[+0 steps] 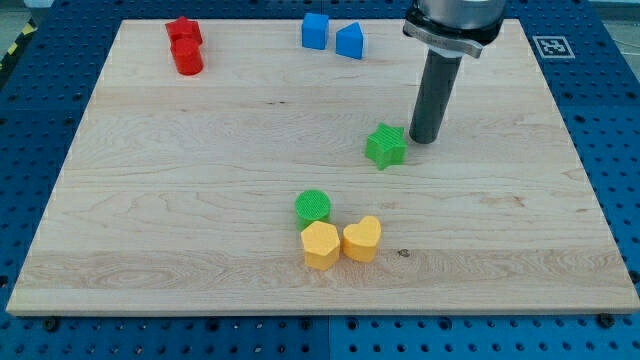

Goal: Push the green star to the right of the green circle

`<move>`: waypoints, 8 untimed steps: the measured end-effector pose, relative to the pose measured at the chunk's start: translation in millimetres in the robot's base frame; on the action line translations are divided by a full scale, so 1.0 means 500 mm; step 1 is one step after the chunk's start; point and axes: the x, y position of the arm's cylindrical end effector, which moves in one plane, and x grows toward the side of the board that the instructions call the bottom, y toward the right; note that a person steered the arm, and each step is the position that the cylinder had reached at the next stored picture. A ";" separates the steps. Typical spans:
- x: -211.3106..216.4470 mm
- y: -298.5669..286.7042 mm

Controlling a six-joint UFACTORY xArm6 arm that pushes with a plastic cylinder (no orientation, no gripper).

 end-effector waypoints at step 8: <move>0.068 -0.158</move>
